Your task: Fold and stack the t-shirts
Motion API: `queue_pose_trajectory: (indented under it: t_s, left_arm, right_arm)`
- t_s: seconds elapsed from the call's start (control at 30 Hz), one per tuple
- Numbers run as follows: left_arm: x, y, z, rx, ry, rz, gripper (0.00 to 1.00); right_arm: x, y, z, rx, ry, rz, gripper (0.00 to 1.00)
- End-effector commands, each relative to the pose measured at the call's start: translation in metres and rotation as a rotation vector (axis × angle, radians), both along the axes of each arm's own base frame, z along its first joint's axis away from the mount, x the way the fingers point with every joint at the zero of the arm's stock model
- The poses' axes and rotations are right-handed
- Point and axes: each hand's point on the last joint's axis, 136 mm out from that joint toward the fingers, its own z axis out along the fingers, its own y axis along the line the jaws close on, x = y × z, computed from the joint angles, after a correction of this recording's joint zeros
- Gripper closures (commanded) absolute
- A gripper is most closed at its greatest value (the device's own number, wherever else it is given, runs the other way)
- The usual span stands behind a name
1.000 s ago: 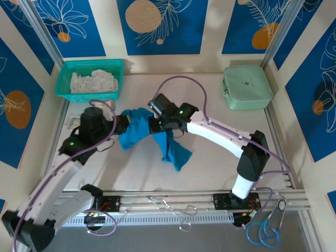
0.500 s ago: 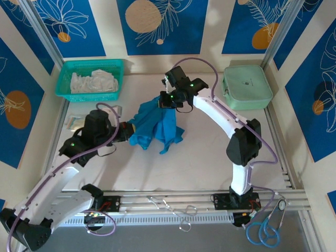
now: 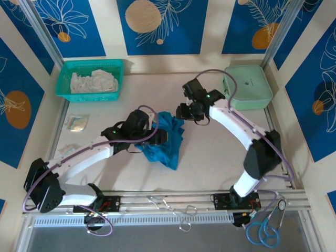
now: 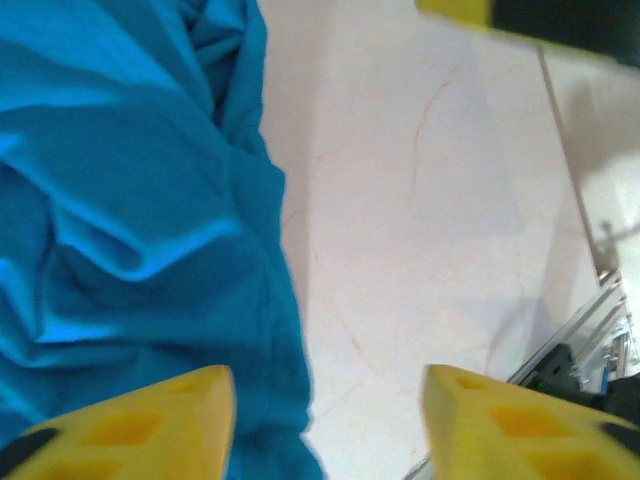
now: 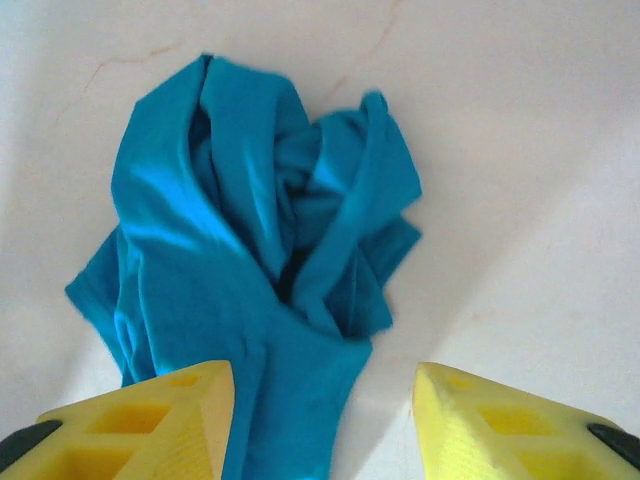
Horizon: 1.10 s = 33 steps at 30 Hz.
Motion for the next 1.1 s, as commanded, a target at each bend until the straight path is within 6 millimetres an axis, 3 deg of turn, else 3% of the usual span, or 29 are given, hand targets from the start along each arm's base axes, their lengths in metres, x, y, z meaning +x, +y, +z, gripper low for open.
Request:
queue_pose_trajectory:
  t_s: [0.0,0.13,0.23,0.37,0.53,0.7,0.9,1.07]
  left_arm:
    - [0.007,-0.017,0.035,-0.082,-0.08,-0.031,0.35]
    - [0.011,0.003,0.042,0.008,-0.126,0.017,0.21]
    - [0.015,0.04,0.034,0.165,-0.125,0.123,0.16]
    - [0.021,0.092,0.005,0.286,-0.03,0.277,0.14]
    - [0.031,0.125,-0.051,0.177,0.121,0.4,0.14]
    - [0.049,0.136,-0.088,0.168,0.144,0.44,0.12]
    - [0.073,0.125,-0.126,0.153,0.187,0.416,0.17]
    - [0.086,0.104,-0.151,0.078,0.235,0.377,0.25]
  right_arm:
    - [-0.037,-0.003,0.003,0.064,0.031,-0.021,0.47]
    - [-0.085,0.017,-0.018,0.199,0.166,-0.033,0.43]
    - [-0.114,0.043,-0.033,0.276,0.259,-0.04,0.4]
    - [-0.142,0.073,-0.051,0.287,0.355,-0.06,0.36]
    - [-0.162,0.096,-0.07,0.332,0.442,-0.12,0.32]
    - [-0.166,0.096,-0.09,0.342,0.479,-0.199,0.3]
    - [-0.168,0.095,-0.111,0.339,0.498,-0.277,0.24]
    - [-0.152,0.091,-0.112,0.325,0.419,-0.327,0.39]
